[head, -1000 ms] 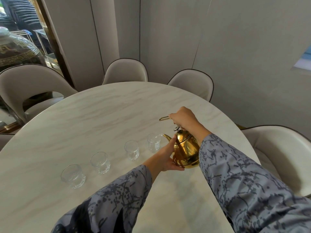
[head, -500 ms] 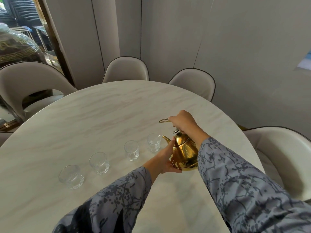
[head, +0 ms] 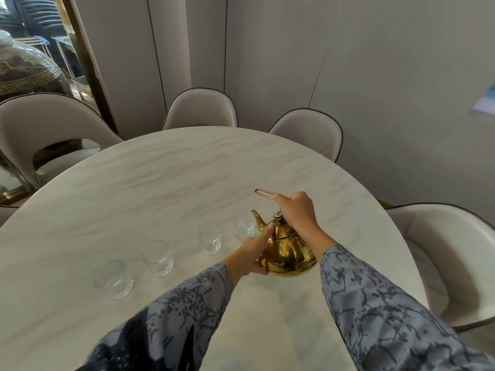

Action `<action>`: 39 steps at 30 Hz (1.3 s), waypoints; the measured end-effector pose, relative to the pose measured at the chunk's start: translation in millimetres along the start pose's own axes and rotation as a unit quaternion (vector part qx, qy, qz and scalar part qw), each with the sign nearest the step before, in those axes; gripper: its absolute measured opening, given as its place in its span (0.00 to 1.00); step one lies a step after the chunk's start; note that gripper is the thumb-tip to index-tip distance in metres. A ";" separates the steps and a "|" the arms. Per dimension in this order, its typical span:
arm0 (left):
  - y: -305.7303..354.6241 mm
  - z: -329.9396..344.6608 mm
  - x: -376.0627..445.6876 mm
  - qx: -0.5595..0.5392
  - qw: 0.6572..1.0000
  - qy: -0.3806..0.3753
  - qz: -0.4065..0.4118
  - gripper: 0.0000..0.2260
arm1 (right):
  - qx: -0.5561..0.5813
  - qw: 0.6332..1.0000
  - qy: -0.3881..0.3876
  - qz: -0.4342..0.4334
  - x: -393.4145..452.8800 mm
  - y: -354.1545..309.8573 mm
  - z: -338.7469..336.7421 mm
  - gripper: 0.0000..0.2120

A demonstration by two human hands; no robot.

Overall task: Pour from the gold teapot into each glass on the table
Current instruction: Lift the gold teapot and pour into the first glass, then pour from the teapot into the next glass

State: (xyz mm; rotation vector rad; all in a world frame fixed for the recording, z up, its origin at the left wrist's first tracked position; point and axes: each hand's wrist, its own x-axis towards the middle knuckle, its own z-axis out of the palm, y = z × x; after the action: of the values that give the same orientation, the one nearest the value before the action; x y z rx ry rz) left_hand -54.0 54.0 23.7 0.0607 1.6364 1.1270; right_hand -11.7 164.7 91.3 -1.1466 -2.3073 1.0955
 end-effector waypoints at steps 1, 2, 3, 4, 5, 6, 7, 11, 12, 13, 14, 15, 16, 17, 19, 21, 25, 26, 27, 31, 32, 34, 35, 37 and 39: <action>-0.9 -1.8 -0.4 0.007 1.000 0.001 0.007 0.39 | 0.004 1.000 0.008 -0.005 -2.9 1.0 0.2 0.24; -2.0 -3.8 -0.9 0.013 1.000 0.002 0.015 0.38 | 0.009 1.000 0.016 -0.009 -5.6 2.1 0.6 0.25; -3.1 -6.0 -1.7 0.016 1.000 0.002 0.023 0.38 | 0.016 1.000 0.022 -0.013 -8.6 2.6 0.5 0.25; -4.2 -8.2 -2.6 0.018 0.999 0.004 0.030 0.37 | 0.025 0.999 0.028 -0.017 -11.7 2.9 0.6 0.26; -5.2 -10.5 -3.7 0.020 0.999 0.006 0.036 0.37 | 0.034 0.999 0.031 -0.022 -14.4 2.8 0.8 0.26; -6.0 -12.5 -5.7 0.021 0.999 0.007 0.042 0.36 | 0.043 0.998 0.032 -0.027 -17.0 3.0 1.5 0.26; -7.1 -14.2 -7.4 0.020 0.999 0.008 0.046 0.36 | 0.050 0.998 0.032 -0.033 -19.3 2.9 2.2 0.27; -15.9 -22.7 -16.0 0.003 0.998 0.023 0.055 0.37 | 0.056 0.996 0.024 -0.057 -28.3 -2.2 8.6 0.27; -19.1 -25.0 -18.8 -0.003 0.998 0.024 0.053 0.36 | 0.051 0.997 0.019 -0.059 -30.5 -4.9 11.2 0.27; -22.2 -27.3 -22.3 -0.010 0.998 0.026 0.050 0.36 | 0.043 0.997 0.014 -0.061 -32.7 -7.9 14.2 0.27; -25.4 -29.8 -25.5 -0.017 0.999 0.027 0.044 0.35 | 0.036 0.997 0.009 -0.062 -34.7 -11.2 17.8 0.27; -28.7 -32.8 -28.3 -0.023 0.999 0.027 0.037 0.35 | 0.031 0.998 0.002 -0.061 -36.6 -15.0 21.8 0.27; -31.7 -35.9 -31.3 -0.030 0.999 0.024 0.029 0.35 | 0.029 0.998 -0.004 -0.056 -38.6 -18.4 26.4 0.27; -34.6 -39.4 -33.9 -0.037 0.999 0.022 0.022 0.35 | 0.027 0.998 -0.011 -0.050 -40.3 -21.9 31.1 0.27; -40.0 -47.3 -39.1 -0.045 0.999 0.014 0.009 0.36 | 0.019 0.999 -0.021 -0.034 -45.1 -29.6 40.0 0.26; -43.9 -55.0 -44.4 -0.049 0.999 0.001 -0.001 0.35 | 0.004 0.999 -0.029 -0.027 -49.5 -36.1 48.3 0.24; -50.6 -64.5 -52.5 -0.071 0.997 -0.031 -0.011 0.32 | -0.032 0.998 -0.044 -0.015 -54.8 -48.7 59.8 0.22; -51.8 -65.6 -53.6 -0.080 0.996 -0.037 -0.013 0.32 | -0.044 0.998 -0.047 -0.012 -55.8 -52.4 61.4 0.21; -52.6 -66.4 -54.9 -0.089 0.995 -0.041 -0.016 0.33 | -0.054 0.997 -0.050 -0.011 -56.4 -55.9 62.8 0.20; -52.4 -68.1 -59.0 -0.109 0.992 -0.060 -0.021 0.35 | -0.071 0.996 -0.055 -0.004 -56.5 -68.6 65.8 0.19; -51.3 -68.5 -60.1 -0.114 0.991 -0.064 -0.022 0.36 | -0.077 0.996 -0.055 -0.001 -55.8 -71.0 66.0 0.19; -48.2 -69.6 -61.7 -0.119 0.990 -0.067 -0.023 0.36 | -0.089 0.995 -0.054 -0.001 -54.4 -75.9 66.1 0.19; -46.6 -69.8 -63.3 -0.119 0.990 -0.069 -0.026 0.36 | -0.094 0.994 -0.053 -0.003 -53.5 -78.1 66.0 0.18; -43.2 -70.3 -65.4 -0.120 0.990 -0.068 -0.027 0.36 | -0.102 0.993 -0.054 -0.006 -52.3 -83.3 64.9 0.18; -40.9 -70.8 -65.7 -0.126 0.989 -0.070 -0.024 0.37 | -0.110 0.992 -0.059 -0.004 -53.2 -89.1 63.0 0.16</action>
State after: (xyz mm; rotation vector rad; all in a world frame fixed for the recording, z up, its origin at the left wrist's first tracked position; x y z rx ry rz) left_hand -62.7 -49.3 40.3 -0.0623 1.3548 1.2554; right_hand -62.6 58.5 120.6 -1.1764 -2.5739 0.9473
